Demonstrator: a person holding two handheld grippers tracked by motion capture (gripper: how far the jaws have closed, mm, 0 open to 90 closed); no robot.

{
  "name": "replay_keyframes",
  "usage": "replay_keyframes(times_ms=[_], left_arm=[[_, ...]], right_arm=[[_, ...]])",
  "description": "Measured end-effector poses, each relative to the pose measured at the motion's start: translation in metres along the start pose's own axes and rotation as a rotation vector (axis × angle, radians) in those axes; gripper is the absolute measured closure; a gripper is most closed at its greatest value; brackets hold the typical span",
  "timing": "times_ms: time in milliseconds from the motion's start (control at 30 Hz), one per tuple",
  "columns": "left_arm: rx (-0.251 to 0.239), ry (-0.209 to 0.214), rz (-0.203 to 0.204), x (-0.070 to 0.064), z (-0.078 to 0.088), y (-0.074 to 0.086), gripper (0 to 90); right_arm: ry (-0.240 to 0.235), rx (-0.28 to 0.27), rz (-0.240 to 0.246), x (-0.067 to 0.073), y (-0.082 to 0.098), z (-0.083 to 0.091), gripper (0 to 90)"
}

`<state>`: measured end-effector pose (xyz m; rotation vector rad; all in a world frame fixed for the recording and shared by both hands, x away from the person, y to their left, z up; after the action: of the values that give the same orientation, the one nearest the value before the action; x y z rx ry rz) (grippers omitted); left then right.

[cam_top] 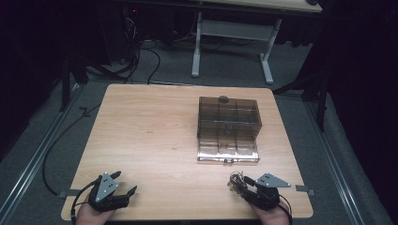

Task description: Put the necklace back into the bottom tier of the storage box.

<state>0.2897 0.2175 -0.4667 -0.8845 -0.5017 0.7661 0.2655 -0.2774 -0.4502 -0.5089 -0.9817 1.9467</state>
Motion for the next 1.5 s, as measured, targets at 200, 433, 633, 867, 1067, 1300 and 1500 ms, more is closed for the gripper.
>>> replay_keyframes(times_ms=[200, 433, 633, 867, 1067, 1300, 1500], left_arm=[[0.002, 0.0, 0.0, 0.0, 0.0, 0.0, 21.4], [0.003, 0.001, 0.0, 0.0, 0.0, 0.0, 21.4], [0.0, 0.002, -0.001, 0.0, 0.0, 0.0, 21.4], [0.003, 0.002, -0.001, 0.0, 0.0, 0.0, 21.5], [0.006, 0.0, -0.001, 0.0, -0.001, 0.0, 21.6], [0.007, 0.0, -0.002, 0.0, -0.001, 0.0, 21.8], [0.009, 0.001, -0.001, 0.0, -0.001, 0.0, 22.0]], right_arm=[[0.012, -0.069, -0.031, -0.009, 0.001, 0.02, 59.4], [-0.018, -0.078, -0.093, -0.019, 0.005, 0.022, 63.6], [-0.069, -0.002, -0.05, -0.009, 0.007, 0.002, 61.5], [-0.049, -0.072, -0.036, -0.007, -0.001, 0.013, 55.5], [-0.031, -0.117, -0.032, -0.008, -0.004, 0.021, 57.0], [-0.025, -0.098, -0.018, -0.009, -0.002, 0.016, 62.6], [0.003, -0.132, -0.03, -0.011, -0.002, 0.025, 86.1]])
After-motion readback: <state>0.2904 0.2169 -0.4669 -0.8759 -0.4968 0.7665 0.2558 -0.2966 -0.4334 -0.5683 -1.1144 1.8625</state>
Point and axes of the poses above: each handheld gripper's, and its own axes: z roughly backward along the jaws, y roughly out of its underside, x roughly to its left, the point moved 1 cm from there along -z, roughly forward along the jaws, and after that the axes turned 3 degrees about z, right-handed, at the moved point
